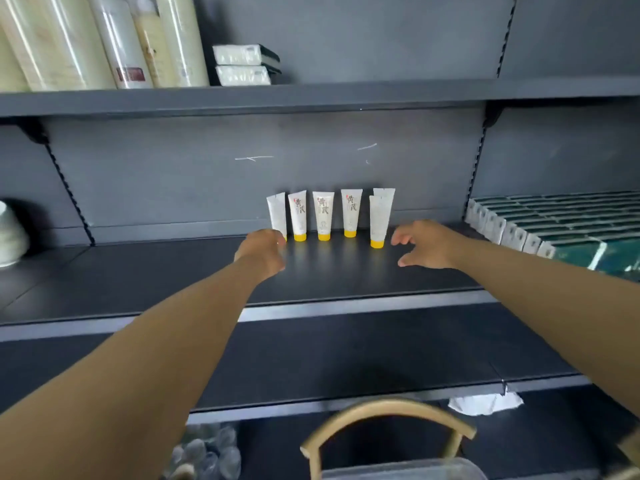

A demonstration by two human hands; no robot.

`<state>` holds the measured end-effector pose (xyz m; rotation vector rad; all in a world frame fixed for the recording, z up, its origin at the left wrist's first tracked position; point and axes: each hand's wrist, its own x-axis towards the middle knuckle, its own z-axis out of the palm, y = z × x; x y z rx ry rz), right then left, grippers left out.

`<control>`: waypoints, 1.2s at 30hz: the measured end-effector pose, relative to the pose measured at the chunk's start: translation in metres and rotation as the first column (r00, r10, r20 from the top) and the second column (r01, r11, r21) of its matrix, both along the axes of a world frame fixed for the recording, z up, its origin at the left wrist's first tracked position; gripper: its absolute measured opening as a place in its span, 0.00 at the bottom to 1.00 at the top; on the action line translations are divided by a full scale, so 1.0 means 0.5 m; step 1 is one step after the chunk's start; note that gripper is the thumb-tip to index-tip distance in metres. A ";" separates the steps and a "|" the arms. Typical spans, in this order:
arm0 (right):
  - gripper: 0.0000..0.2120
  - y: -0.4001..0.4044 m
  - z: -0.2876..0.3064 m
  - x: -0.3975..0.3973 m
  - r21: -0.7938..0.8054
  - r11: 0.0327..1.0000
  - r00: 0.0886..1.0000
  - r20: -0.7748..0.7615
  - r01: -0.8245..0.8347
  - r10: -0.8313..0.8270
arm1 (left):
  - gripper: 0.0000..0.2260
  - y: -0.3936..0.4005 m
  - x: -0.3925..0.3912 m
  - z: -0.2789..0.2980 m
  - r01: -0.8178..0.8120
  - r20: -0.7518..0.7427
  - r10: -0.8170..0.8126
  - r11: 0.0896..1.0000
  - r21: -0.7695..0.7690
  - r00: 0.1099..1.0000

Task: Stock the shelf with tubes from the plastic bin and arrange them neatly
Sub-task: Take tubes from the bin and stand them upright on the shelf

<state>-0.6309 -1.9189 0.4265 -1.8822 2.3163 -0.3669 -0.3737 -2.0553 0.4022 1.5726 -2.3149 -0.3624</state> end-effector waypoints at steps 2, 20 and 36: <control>0.19 0.062 -0.051 0.028 0.056 0.998 1.000 0.019 -0.008 0.007 | 0.21 0.067 0.022 -0.065 0.013 0.010 -0.014 0.998 0.068 1.000; 0.22 0.327 -0.734 0.015 0.575 0.817 0.999 0.021 -0.037 0.030 | 0.18 0.448 -0.002 -0.828 0.164 0.129 -0.263 0.844 0.511 0.956; 0.24 0.249 -1.098 -0.053 0.676 0.717 0.981 0.180 -0.173 0.067 | 0.21 0.444 -0.203 -1.102 0.187 0.241 -0.389 0.790 0.584 0.889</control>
